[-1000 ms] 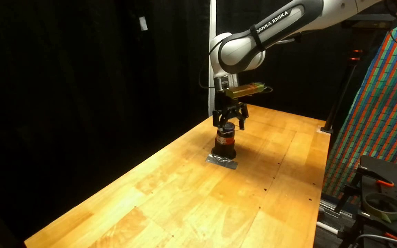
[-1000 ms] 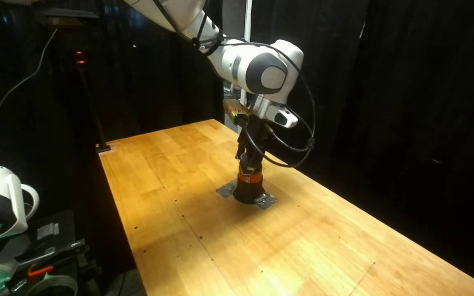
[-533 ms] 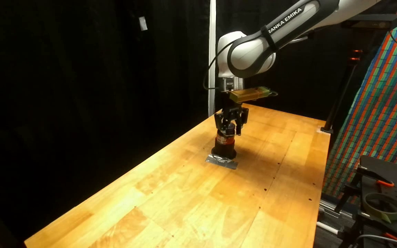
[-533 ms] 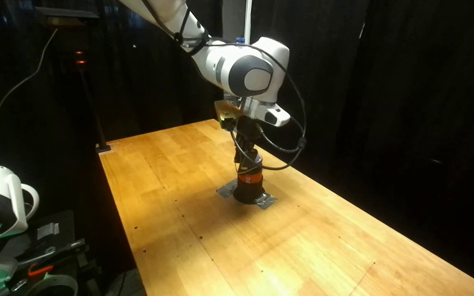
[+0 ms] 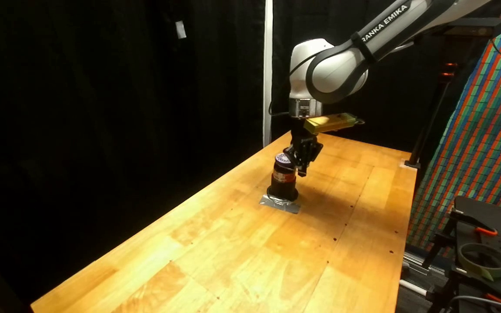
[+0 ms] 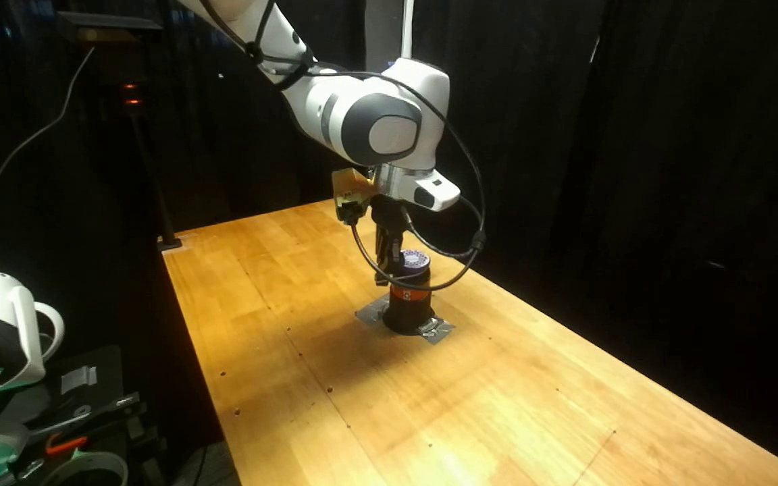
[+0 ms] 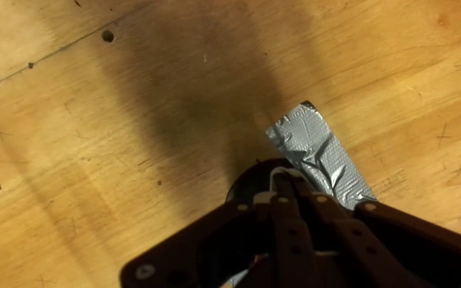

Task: Put the elastic around the bottle on the table

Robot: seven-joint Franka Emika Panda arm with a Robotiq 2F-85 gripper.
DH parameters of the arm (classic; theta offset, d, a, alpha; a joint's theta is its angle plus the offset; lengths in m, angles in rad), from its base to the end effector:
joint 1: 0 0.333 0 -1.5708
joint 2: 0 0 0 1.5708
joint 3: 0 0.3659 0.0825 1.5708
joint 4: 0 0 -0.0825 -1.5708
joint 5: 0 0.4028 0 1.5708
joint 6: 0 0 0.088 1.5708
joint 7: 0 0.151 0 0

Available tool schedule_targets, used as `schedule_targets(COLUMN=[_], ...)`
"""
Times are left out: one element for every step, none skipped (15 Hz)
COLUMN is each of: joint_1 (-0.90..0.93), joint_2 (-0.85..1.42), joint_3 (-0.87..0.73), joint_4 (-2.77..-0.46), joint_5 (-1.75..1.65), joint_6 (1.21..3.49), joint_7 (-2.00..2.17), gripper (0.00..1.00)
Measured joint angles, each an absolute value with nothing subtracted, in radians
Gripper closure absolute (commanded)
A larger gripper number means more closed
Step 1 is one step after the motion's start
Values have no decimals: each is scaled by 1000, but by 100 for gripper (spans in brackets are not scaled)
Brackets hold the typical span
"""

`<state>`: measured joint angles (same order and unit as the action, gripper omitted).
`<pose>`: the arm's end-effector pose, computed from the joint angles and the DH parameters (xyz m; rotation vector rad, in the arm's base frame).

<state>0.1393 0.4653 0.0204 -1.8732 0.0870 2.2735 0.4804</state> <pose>0.6541 0.1098 0.2465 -3.0334 0.5849 0.1313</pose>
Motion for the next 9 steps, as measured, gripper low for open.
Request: schedule_targets(joint_1=[145,154,169,188,210,234,258,281,302], joint_2=[451,436,421,406,391,379,369,360,354], joint_3=[18,14,7,-4,-17,-33,-51,-71,-90], joint_4=[-1897,-1921,-1945,-1970,-1996,-2022,-2048,-2072,-2093], joint_5=[73,48,14,-26,-70,-119,-172,-226,-279], joint_6=[2318,2371,2427,2481,2529,2573,2615,2652,2684], joint_7=[485,496,512,535,562,596,635,677,720], gripper=[94,91,93,90,92,91,93,92,93])
